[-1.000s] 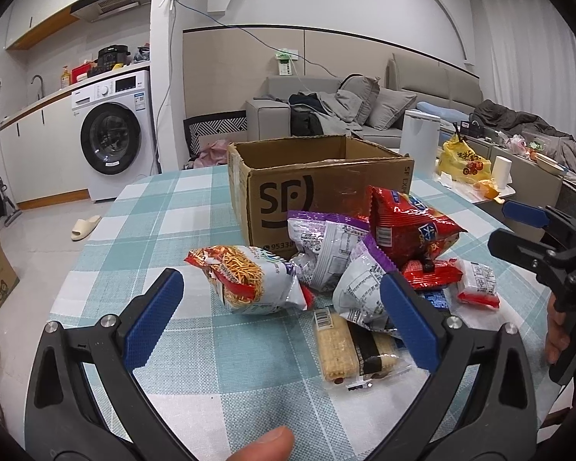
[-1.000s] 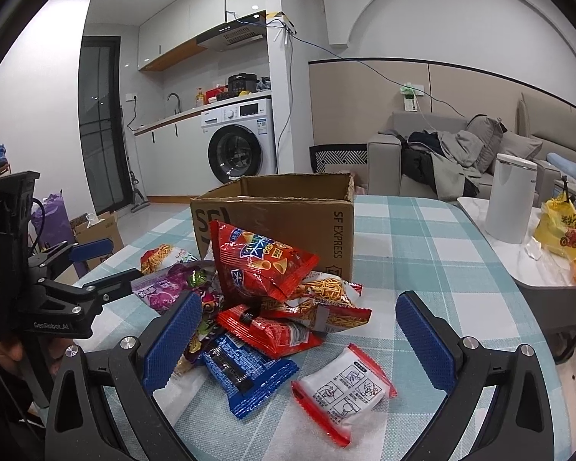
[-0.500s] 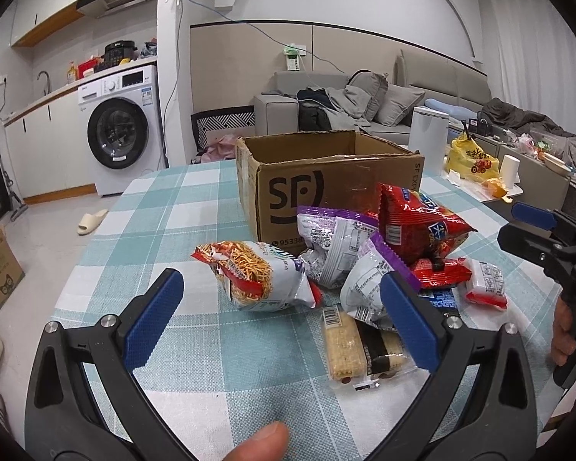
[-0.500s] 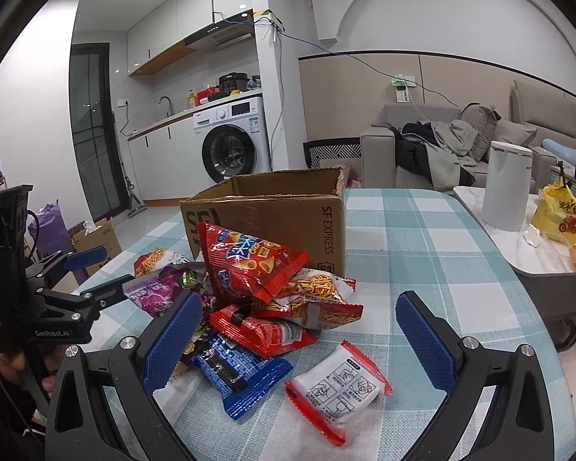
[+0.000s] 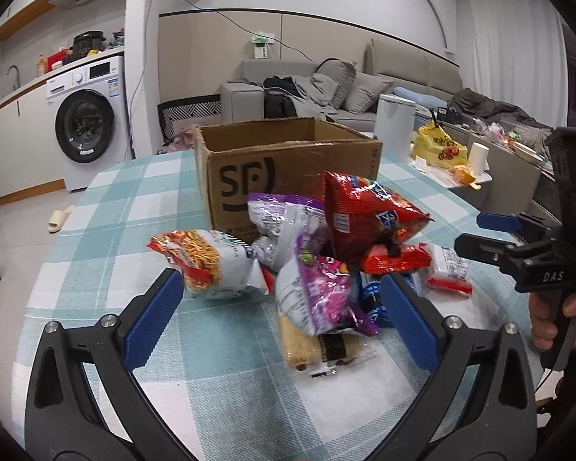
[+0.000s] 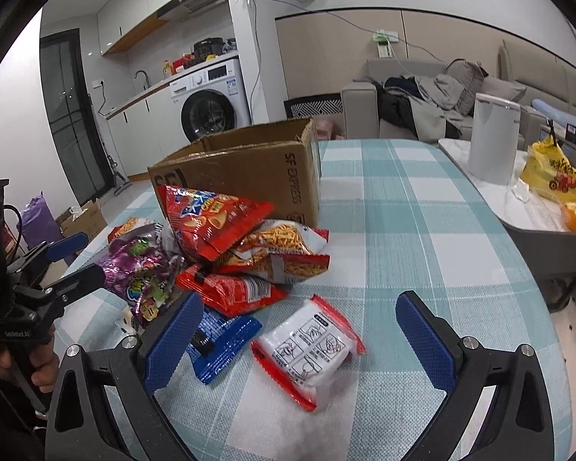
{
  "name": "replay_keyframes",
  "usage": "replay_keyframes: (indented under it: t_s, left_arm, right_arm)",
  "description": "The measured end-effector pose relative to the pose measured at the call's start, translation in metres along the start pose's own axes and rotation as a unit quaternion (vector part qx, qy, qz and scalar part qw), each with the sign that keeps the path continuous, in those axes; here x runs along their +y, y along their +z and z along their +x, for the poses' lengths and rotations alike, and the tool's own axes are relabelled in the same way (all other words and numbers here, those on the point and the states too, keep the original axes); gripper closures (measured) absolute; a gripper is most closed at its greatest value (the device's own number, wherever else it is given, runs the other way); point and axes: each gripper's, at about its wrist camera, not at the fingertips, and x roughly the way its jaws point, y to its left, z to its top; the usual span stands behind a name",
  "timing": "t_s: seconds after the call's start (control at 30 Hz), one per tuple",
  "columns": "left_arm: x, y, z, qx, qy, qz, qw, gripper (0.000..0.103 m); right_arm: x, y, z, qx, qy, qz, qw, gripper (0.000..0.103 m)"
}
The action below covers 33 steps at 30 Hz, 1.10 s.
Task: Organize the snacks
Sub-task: 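Grasp the white-and-red packet with the right gripper while the left gripper grasps the purple bag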
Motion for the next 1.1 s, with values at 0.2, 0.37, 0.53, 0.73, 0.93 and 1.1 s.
replay_keyframes:
  t_s: [0.2, 0.37, 0.53, 0.73, 0.93, 1.1]
  left_arm:
    - [-0.009, -0.004, 0.017, 0.040, -0.003, 0.012, 0.9991, 0.001]
    - [-0.005, -0.005, 0.031, 0.064, -0.009, 0.003, 0.9979, 0.001]
    - [0.001, -0.004, 0.042, 0.076, -0.015, -0.008, 0.9969, 0.001]
    - [0.006, -0.005, 0.057, 0.102, -0.034, -0.016, 0.9941, 0.015]
    - [0.013, -0.004, 0.076, 0.125, -0.053, -0.033, 0.9902, 0.044]
    - [0.017, -0.006, 0.079, 0.124, -0.064, -0.041, 0.9893, 0.061]
  right_arm:
    - [-0.006, -0.005, 0.013, 0.044, -0.007, 0.003, 0.999, 0.001]
    - [-0.011, -0.009, 0.025, 0.081, -0.009, 0.010, 0.997, 0.001]
    - [-0.010, -0.013, 0.034, 0.106, -0.012, 0.005, 0.994, 0.004]
    - [-0.007, -0.014, 0.047, 0.128, -0.021, -0.010, 0.991, 0.008]
    - [-0.005, -0.013, 0.055, 0.141, -0.028, -0.031, 0.989, 0.016]
    - [-0.004, -0.011, 0.053, 0.141, -0.028, -0.035, 0.989, 0.019]
